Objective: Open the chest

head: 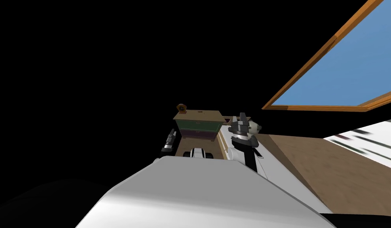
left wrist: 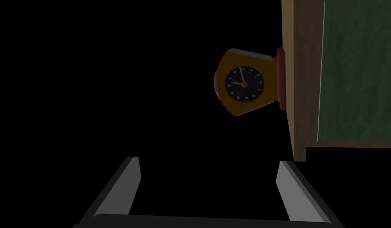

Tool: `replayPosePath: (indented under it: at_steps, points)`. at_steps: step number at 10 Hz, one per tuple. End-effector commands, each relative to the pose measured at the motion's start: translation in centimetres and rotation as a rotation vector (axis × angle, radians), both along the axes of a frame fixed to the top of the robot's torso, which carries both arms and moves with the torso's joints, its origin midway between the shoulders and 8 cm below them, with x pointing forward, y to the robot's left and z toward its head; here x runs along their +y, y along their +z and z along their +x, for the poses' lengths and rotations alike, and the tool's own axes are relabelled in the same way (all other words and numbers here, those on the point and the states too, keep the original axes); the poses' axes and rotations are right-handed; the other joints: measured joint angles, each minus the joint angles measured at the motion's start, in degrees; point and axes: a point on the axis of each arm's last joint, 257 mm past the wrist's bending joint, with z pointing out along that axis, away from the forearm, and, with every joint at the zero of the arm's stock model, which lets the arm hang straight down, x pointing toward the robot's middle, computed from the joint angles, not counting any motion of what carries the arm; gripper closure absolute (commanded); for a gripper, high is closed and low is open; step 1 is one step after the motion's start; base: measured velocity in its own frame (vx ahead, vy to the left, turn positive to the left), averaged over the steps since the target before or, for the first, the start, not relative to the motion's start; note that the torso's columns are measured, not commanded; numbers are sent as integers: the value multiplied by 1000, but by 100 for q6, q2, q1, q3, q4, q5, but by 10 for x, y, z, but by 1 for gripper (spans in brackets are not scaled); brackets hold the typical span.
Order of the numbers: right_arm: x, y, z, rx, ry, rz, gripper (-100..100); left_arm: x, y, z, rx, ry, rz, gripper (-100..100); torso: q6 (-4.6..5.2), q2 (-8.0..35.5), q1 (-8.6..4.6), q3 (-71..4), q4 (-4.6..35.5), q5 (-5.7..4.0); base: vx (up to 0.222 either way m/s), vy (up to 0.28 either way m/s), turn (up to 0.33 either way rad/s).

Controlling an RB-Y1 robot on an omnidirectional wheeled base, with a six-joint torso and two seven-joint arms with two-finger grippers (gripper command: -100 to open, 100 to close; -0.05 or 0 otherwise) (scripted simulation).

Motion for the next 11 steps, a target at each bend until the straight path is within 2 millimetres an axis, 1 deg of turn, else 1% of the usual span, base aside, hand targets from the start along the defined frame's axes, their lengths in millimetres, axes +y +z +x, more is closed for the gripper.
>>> replayPosePath:
  at_steps: [1, 2, 3, 4, 7, 10, 11]
  points:
    - [0, 0, 0, 0, 0, 0, 0, -6, -22, -7, 17, -12, 5, -100, 0, -6, 9, -2, -1, 2, 185, 38, 18]
    - [0, 0, 0, 0, 0, 0, 0, -4, -31, -8, 36, -9, 4, -100, 0, -24, 14, -13, -6, 4, 158, 12, 5]
    - [0, 0, 0, 0, 0, 0, 0, -7, -38, -11, 35, -16, 7, -100, 0, -11, 1, -8, -4, 1, 143, -5, 13]
    - [0, 0, 0, 0, 0, 0, 0, -6, -45, -13, 50, -13, 7, -100, 0, -1, -6, 0, 0, -2, 104, -16, 5]
    - [0, 0, 0, 0, 0, 0, 0, -12, -66, -21, 66, -24, 12, -100, 0, 5, 1, 4, 2, 0, 100, -27, 3]
    - [0, 0, 0, 0, 0, 0, 0, -14, -81, -27, 85, -27, 15, -100, 0, -12, 8, -6, -2, 2, 101, -16, 0]
    - [0, 0, 0, 0, 0, 0, 0, -18, -85, -30, 79, -34, 18, -100, 0, -2, 7, -2, -1, 2, 99, -22, -6]
